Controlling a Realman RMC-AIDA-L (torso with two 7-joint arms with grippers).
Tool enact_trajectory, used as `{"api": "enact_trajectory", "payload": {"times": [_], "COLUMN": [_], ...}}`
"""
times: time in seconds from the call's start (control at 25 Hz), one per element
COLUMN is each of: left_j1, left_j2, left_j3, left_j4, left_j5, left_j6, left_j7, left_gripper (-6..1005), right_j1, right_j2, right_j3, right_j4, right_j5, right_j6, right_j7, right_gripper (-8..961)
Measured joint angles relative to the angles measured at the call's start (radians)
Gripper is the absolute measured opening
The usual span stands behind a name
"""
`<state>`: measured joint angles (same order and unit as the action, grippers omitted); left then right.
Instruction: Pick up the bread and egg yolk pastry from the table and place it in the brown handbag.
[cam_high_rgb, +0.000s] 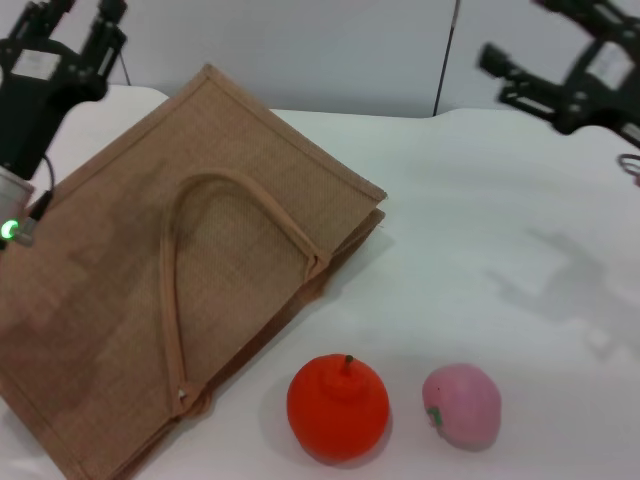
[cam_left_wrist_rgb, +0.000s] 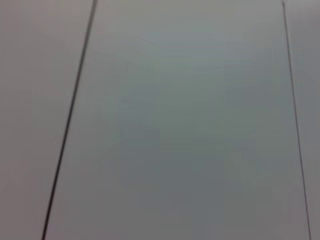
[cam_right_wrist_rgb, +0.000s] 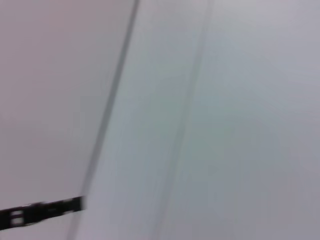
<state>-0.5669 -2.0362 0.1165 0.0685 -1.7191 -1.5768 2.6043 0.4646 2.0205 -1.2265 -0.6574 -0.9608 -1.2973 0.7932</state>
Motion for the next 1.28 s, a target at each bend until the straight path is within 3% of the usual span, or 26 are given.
{"api": "enact_trajectory", "payload": {"times": [0.04,0.08,0.2,0.48,0.68,1.28], "left_j1": [-0.005,-0.009,-0.019,-0.025,-0.011,0.019], "left_j2": [-0.001,-0.002,-0.004,-0.007,-0.007,-0.005], "left_j3": [-0.001,-0.004,-0.026,-0.042,-0.046,-0.052], "left_j4": [-0.017,-0.033,-0.096,-0.170,-0.192,-0.197], "left_j5": [-0.001,-0.004,-0.035,-0.138,-0.142,-0.143], "left_j6": [0.013,0.025,0.086,0.181,0.172,0.078], "left_j7": [0.040,0.077,0.198,0.235,0.227,0.215], "left_gripper": [495,543,587,588,584,576], "right_j1": [0.001,0.001,0.017,0.044,0.041,0.025], "right_j2": [0.000,0.000,0.001,0.007,0.007,0.004], "right_j3": [0.024,0.024,0.048,0.063,0.063,0.091], "right_j4": [0.083,0.083,0.231,0.466,0.538,0.569], "right_j5": [0.071,0.071,0.216,0.524,0.607,0.619], "right_j6": [-0.015,-0.015,-0.020,-0.029,-0.061,-0.062], "right_j7": [-0.116,-0.116,-0.306,-0.500,-0.504,-0.501], "right_gripper": [895,895,894,893,892,892]}}
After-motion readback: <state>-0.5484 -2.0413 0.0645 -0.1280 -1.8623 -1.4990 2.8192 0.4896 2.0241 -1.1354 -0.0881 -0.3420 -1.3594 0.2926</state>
